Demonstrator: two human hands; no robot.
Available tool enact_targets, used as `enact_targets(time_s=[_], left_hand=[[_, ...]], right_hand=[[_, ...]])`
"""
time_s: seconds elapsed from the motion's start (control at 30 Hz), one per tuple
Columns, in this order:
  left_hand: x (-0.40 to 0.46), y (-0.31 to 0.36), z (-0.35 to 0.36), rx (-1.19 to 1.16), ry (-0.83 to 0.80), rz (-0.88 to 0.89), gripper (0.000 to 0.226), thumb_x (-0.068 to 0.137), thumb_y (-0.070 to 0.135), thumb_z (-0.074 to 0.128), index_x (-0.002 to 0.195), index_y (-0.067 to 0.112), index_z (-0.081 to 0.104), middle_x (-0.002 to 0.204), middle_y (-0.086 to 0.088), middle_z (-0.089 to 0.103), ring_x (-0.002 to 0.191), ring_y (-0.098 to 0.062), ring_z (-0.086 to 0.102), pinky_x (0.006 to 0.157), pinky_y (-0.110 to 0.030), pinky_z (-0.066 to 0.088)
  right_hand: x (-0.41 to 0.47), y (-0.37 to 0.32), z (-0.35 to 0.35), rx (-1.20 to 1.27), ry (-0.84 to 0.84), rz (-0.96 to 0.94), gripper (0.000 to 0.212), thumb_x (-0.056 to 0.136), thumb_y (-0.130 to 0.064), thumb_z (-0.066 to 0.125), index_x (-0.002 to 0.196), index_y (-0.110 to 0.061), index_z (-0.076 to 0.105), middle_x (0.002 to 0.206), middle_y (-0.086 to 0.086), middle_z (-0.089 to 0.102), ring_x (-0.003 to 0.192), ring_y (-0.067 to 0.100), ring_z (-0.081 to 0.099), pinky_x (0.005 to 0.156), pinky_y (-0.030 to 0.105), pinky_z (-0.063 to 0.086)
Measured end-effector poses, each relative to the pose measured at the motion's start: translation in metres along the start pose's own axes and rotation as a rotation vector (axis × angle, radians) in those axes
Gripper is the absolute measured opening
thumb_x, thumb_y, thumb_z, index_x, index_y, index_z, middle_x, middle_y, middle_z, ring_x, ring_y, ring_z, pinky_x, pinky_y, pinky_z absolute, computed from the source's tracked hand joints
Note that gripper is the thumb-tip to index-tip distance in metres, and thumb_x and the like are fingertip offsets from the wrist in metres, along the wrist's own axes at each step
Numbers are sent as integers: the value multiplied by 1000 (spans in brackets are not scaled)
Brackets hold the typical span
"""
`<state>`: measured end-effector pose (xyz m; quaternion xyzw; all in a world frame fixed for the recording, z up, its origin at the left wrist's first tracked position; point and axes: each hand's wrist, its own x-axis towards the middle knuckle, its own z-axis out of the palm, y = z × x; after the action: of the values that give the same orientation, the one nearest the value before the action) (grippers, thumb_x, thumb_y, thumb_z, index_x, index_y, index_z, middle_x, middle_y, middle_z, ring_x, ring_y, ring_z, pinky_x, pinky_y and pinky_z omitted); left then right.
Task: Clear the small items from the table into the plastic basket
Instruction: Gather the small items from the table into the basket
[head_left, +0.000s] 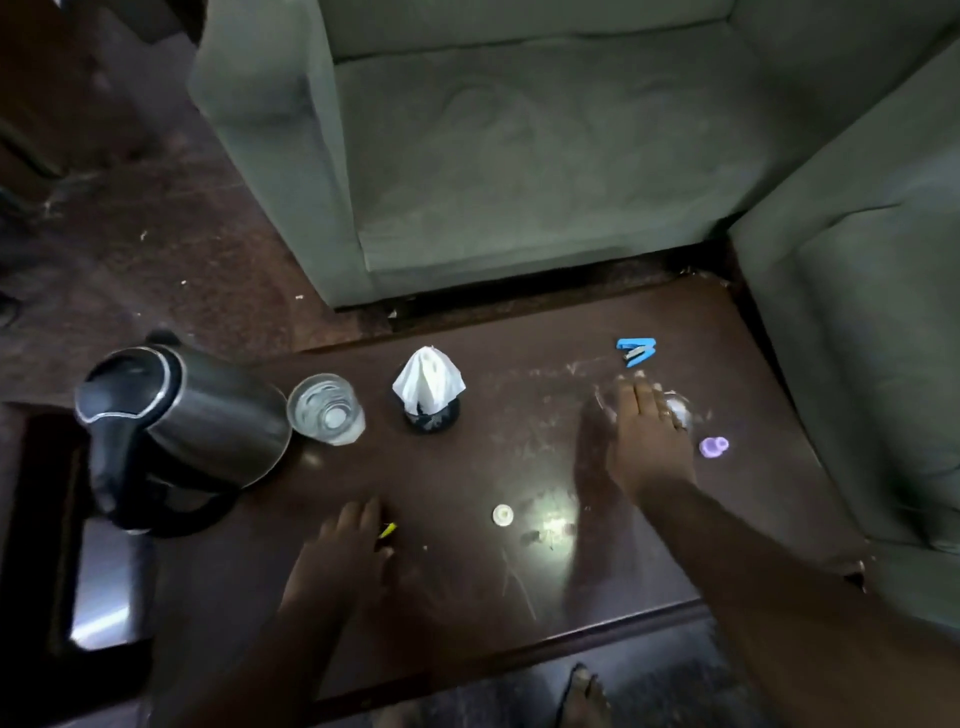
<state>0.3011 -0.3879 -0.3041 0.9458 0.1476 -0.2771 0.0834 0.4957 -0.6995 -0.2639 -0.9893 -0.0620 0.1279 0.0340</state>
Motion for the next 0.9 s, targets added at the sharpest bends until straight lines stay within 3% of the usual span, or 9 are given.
enact_targets(time_s=[0.1, 0.2, 0.27, 0.33, 0.43, 0.53, 0.63, 0.8, 0.9], left_hand=[[3, -1, 1, -129, -56, -5, 78, 85, 32, 67, 151, 20, 26, 143, -5, 38, 120, -31, 50, 98, -41, 46], [12, 8, -17, -159, -62, 54, 73, 83, 26, 70, 147, 11, 36, 141, -12, 46, 124, -34, 51, 102, -38, 41], [19, 22, -32, -236, -13, 118, 58, 74, 27, 73, 125, 5, 55, 123, -16, 57, 112, -36, 57, 90, -36, 44], [25, 42, -42, -310, 17, 140, 43, 65, 31, 70, 98, 9, 56, 102, -15, 60, 97, -34, 57, 77, -35, 43], [30, 80, -49, -444, 53, 140, 31, 72, 24, 69, 86, 17, 42, 82, -3, 57, 79, -26, 53, 67, -32, 39], [36, 112, -52, -525, 64, 156, 24, 76, 20, 65, 80, 23, 42, 68, 8, 54, 67, -21, 52, 61, -30, 38], [38, 130, -52, -495, 57, 201, 25, 78, 23, 68, 81, 23, 43, 68, 6, 54, 71, -25, 57, 64, -35, 47], [40, 142, -47, -311, 17, 289, 46, 62, 54, 83, 67, 32, 42, 71, 12, 52, 75, -18, 56, 64, -29, 46], [43, 152, -47, -180, -50, 314, 48, 56, 51, 84, 88, 30, 55, 96, 9, 58, 90, -21, 62, 76, -33, 53]], right_hand=[[33, 11, -8, 28, 17, 55, 72, 88, -27, 56, 153, -19, 24, 161, 8, 24, 145, 35, 29, 104, 52, 40], [68, 20, -17, -34, -58, 56, 82, 86, -39, 61, 155, -30, 16, 165, 7, 9, 151, 34, 13, 108, 53, 35], [93, 24, -18, -124, -77, 43, 79, 91, -39, 53, 156, -34, 8, 167, 6, -2, 152, 34, 1, 116, 54, 22], [115, 29, -17, -204, -109, 5, 72, 96, -28, 49, 156, -33, 8, 167, 3, -3, 153, 33, -2, 120, 53, 12], [130, 38, -16, -218, -180, -93, 55, 98, -19, 47, 151, -21, 31, 160, 10, 28, 149, 31, 23, 119, 49, 26], [128, 47, -17, -205, -143, -125, 42, 93, -21, 60, 134, -16, 54, 135, 15, 56, 126, 36, 51, 101, 45, 47], [120, 55, -16, -153, -175, -119, 43, 89, -24, 67, 129, -12, 54, 129, 16, 57, 121, 36, 53, 95, 44, 48], [102, 90, -25, 169, -134, -35, 53, 75, -27, 78, 115, -9, 49, 114, 18, 59, 102, 37, 59, 82, 38, 46], [86, 120, -37, 334, -87, 47, 54, 68, -31, 79, 107, -22, 42, 98, 7, 58, 83, 28, 56, 73, 31, 39]])
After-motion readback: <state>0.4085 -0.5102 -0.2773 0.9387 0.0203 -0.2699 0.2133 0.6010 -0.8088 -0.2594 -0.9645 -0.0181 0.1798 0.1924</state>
